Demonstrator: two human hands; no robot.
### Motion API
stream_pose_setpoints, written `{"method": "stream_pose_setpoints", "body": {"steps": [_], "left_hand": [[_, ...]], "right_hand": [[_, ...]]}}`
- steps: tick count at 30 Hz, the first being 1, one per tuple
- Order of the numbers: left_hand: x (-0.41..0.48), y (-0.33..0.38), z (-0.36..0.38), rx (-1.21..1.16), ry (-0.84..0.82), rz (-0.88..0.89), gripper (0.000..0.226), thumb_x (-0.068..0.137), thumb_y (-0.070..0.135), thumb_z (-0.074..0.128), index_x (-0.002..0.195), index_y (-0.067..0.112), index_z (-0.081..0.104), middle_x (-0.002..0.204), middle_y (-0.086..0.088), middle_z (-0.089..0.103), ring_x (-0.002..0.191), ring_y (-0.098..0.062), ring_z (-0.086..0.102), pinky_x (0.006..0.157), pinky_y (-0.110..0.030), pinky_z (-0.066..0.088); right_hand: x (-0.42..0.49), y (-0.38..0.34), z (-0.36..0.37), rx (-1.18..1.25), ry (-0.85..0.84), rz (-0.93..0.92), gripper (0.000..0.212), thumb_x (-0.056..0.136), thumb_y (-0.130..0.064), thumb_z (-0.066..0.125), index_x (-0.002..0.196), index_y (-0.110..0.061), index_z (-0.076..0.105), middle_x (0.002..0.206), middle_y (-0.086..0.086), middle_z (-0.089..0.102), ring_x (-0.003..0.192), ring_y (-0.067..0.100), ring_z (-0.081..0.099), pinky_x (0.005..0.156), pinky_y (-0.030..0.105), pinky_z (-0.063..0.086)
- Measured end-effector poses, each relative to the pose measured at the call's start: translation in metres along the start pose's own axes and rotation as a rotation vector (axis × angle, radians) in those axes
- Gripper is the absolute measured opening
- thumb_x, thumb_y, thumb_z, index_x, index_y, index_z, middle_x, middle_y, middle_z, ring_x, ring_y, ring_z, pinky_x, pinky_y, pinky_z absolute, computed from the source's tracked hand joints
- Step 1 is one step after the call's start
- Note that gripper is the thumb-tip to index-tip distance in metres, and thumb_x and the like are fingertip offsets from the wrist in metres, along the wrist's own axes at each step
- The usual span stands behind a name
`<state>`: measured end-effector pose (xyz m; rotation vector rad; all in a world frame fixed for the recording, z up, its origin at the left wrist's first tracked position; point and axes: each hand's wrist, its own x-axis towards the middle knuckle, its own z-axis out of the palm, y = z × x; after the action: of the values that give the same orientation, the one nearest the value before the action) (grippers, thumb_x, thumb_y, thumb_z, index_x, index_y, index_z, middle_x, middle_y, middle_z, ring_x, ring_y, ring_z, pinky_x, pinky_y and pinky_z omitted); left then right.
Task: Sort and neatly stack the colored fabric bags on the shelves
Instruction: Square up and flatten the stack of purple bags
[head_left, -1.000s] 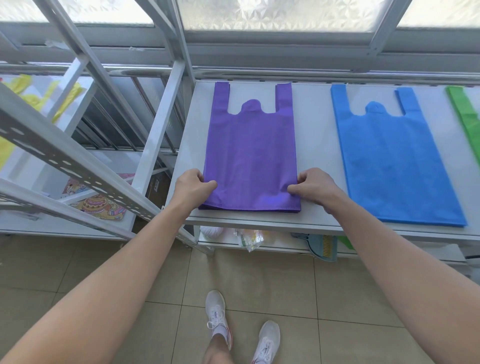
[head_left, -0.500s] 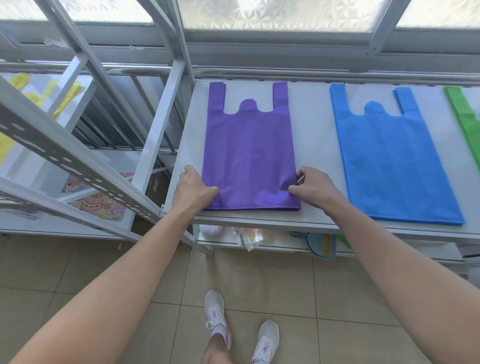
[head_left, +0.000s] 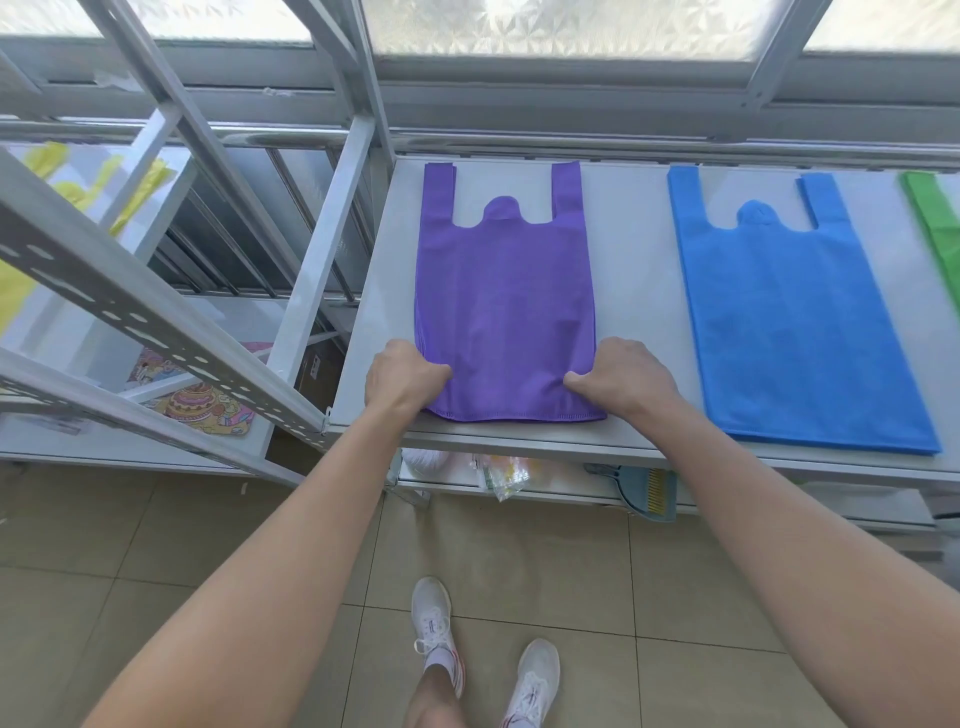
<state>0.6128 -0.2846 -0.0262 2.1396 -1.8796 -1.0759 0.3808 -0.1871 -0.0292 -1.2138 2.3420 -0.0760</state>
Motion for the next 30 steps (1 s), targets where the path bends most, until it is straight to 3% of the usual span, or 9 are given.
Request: {"method": "stream_pose_setpoints", "body": {"steps": [3, 7, 11, 13, 16, 21, 25, 27, 30], "left_hand": [[-0.003, -0.003, 0.007, -0.177, 0.005, -0.012, 0.045, 0.088, 0.016, 0.067, 0.117, 0.005, 0.033, 0.093, -0.009, 0.062, 0.095, -0.035, 0.067, 0.084, -0.048, 0.058], [-0.003, -0.015, 0.008, -0.3, -0.047, 0.008, 0.039, 0.097, 0.028, 0.066, 0.125, 0.01, 0.046, 0.114, -0.007, 0.065, 0.106, -0.029, 0.067, 0.096, -0.047, 0.056], [-0.015, -0.02, 0.001, -0.182, -0.139, 0.062, 0.007, 0.1, 0.024, 0.062, 0.098, 0.019, 0.059, 0.102, 0.0, 0.067, 0.1, -0.026, 0.066, 0.093, -0.041, 0.055], [-0.022, -0.022, -0.004, -0.153, -0.172, 0.061, 0.009, 0.096, 0.021, 0.065, 0.088, 0.021, 0.062, 0.092, 0.002, 0.069, 0.092, -0.024, 0.068, 0.085, -0.039, 0.056], [-0.023, -0.026, -0.008, -0.19, -0.179, 0.027, 0.014, 0.092, 0.024, 0.071, 0.102, 0.016, 0.064, 0.096, 0.003, 0.071, 0.081, -0.013, 0.068, 0.06, -0.024, 0.054], [0.041, 0.004, -0.01, -0.266, -0.034, 0.067, 0.066, 0.09, 0.034, 0.073, 0.142, 0.005, 0.044, 0.116, -0.004, 0.058, 0.099, -0.022, 0.061, 0.081, -0.033, 0.052], [0.116, 0.063, -0.007, -0.127, 0.073, 0.119, 0.074, 0.09, 0.045, 0.063, 0.14, -0.002, 0.034, 0.113, -0.01, 0.063, 0.094, -0.031, 0.066, 0.078, -0.035, 0.054], [0.148, 0.09, -0.005, -0.016, 0.11, 0.115, 0.08, 0.088, 0.05, 0.061, 0.141, -0.002, 0.032, 0.12, -0.012, 0.067, 0.106, -0.032, 0.068, 0.088, -0.038, 0.055], [0.179, 0.115, 0.005, 0.163, 0.176, 0.149, 0.071, 0.09, 0.045, 0.061, 0.138, -0.002, 0.038, 0.128, -0.01, 0.062, 0.122, -0.032, 0.062, 0.084, -0.035, 0.043]], "right_hand": [[-0.004, 0.002, 0.008, 0.24, 0.063, -0.024, 0.042, 0.092, -0.044, 0.068, 0.11, -0.01, 0.053, 0.104, 0.007, 0.063, 0.091, 0.029, 0.061, 0.074, 0.037, 0.049], [-0.008, 0.003, 0.012, 0.672, 0.077, 0.07, 0.066, 0.097, -0.041, 0.066, 0.147, -0.016, 0.031, 0.123, 0.0, 0.053, 0.108, 0.022, 0.058, 0.092, 0.037, 0.049], [-0.004, 0.015, 0.012, 0.73, -0.041, 0.111, 0.025, 0.09, -0.025, 0.065, 0.113, -0.016, 0.062, 0.109, 0.003, 0.073, 0.099, 0.025, 0.072, 0.091, 0.047, 0.06], [-0.013, 0.024, 0.012, 0.704, -0.175, 0.098, 0.02, 0.088, -0.022, 0.067, 0.105, -0.012, 0.071, 0.104, 0.005, 0.078, 0.097, 0.026, 0.075, 0.088, 0.046, 0.061], [-0.022, 0.035, 0.013, 0.669, -0.239, 0.077, 0.023, 0.084, -0.023, 0.069, 0.105, -0.015, 0.072, 0.1, 0.002, 0.079, 0.093, 0.023, 0.077, 0.091, 0.048, 0.062], [0.029, 0.02, -0.008, 0.701, -0.012, 0.116, 0.085, 0.073, -0.047, 0.069, 0.147, -0.02, 0.038, 0.131, 0.009, 0.063, 0.11, 0.027, 0.068, 0.1, 0.051, 0.056], [0.102, -0.018, -0.035, 0.6, 0.162, 0.038, 0.08, 0.097, -0.047, 0.061, 0.156, -0.011, 0.021, 0.142, 0.014, 0.053, 0.118, 0.032, 0.061, 0.101, 0.044, 0.05], [0.138, -0.034, -0.045, 0.524, 0.216, 0.051, 0.075, 0.099, -0.044, 0.061, 0.151, -0.005, 0.023, 0.122, 0.009, 0.055, 0.101, 0.027, 0.06, 0.085, 0.037, 0.047], [0.178, -0.048, -0.048, 0.387, 0.243, 0.063, 0.064, 0.093, -0.037, 0.066, 0.136, -0.001, 0.036, 0.101, 0.006, 0.062, 0.09, 0.025, 0.056, 0.074, 0.032, 0.04]]}}
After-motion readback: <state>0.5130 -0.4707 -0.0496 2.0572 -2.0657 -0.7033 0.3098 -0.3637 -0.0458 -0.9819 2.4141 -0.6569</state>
